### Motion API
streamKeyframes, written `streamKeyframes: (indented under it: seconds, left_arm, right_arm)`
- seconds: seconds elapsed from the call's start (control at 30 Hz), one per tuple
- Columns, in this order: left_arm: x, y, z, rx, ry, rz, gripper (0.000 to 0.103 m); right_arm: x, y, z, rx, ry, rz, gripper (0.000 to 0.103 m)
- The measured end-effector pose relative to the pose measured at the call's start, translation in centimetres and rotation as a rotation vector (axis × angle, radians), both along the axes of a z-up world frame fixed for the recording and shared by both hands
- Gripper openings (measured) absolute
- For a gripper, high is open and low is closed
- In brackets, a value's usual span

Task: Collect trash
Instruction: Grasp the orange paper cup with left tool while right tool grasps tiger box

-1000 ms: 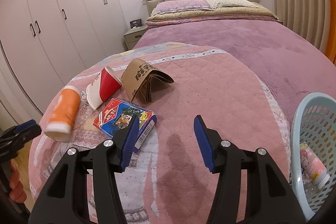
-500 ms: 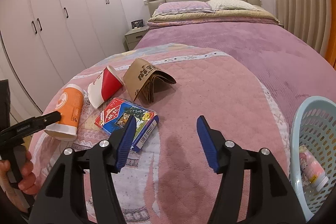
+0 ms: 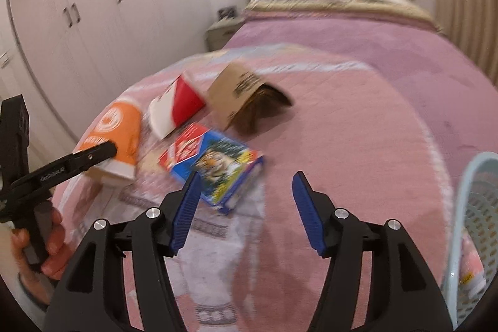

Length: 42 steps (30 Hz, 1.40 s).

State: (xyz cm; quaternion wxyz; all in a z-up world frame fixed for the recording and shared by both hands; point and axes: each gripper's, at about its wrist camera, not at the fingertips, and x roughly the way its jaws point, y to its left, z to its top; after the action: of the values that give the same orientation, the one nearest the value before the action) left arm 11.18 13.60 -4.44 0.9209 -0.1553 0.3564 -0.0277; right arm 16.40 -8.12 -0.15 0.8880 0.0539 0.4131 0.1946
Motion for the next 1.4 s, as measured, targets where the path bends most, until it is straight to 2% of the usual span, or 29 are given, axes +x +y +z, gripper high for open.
streamKeyframes:
  seconds: [0.13, 0.2, 0.3, 0.47, 0.63, 0.77, 0.9, 0.93, 1.1, 1.2, 1.4]
  left_arm:
    - [-0.5, -0.4, 0.3, 0.012, -0.027, -0.005, 0.053]
    - [-0.6, -0.2, 0.3, -0.007, -0.025, -0.003, 0.053]
    - [-0.6, 0.4, 0.1, -0.031, -0.026, 0.001, 0.053]
    - [-0.5, 1.2, -0.1, -0.082, -0.019, 0.007, 0.053]
    - [-0.4, 1.3, -0.2, -0.086, -0.018, 0.008, 0.053]
    - [-0.5, 1.3, -0.2, -0.080, -0.019, 0.008, 0.053]
    - [-0.5, 1.4, -0.1, -0.075, -0.020, 0.009, 0.053]
    - [-0.5, 1.5, -0.1, -0.075, -0.020, 0.008, 0.053]
    - [-0.5, 1.5, -0.1, -0.073, -0.019, 0.008, 0.053]
    - [-0.4, 1.2, 0.1, -0.070, -0.019, -0.003, 0.052]
    - [-1.9, 0.1, 1.6, -0.085, -0.053, -0.048, 0.045]
  right_arm:
    - [1.4, 1.4, 0.3, 0.009, 0.012, 0.026, 0.057]
    - [2.3, 2.3, -0.1, -0.033, 0.006, 0.008, 0.057]
    - [3.2, 2.9, -1.0, -0.034, 0.060, 0.025, 0.057]
    - [2.2, 2.7, -1.0, 0.023, 0.092, 0.094, 0.057]
    - [-1.0, 4.4, -0.2, -0.020, 0.047, 0.194, 0.058]
    - [-1.4, 5.8, -0.2, -0.097, 0.007, 0.187, 0.068]
    - [-1.3, 7.4, -0.5, -0.119, 0.013, 0.184, 0.080]
    - [-0.9, 7.9, -0.5, -0.129, 0.015, 0.189, 0.081]
    - [-0.8, 9.0, -0.9, -0.213, 0.013, 0.170, 0.080]
    - [-0.3, 9.1, -1.2, -0.203, 0.031, 0.152, 0.061]
    - [-2.1, 6.5, 0.7, -0.166, -0.033, 0.098, 0.060]
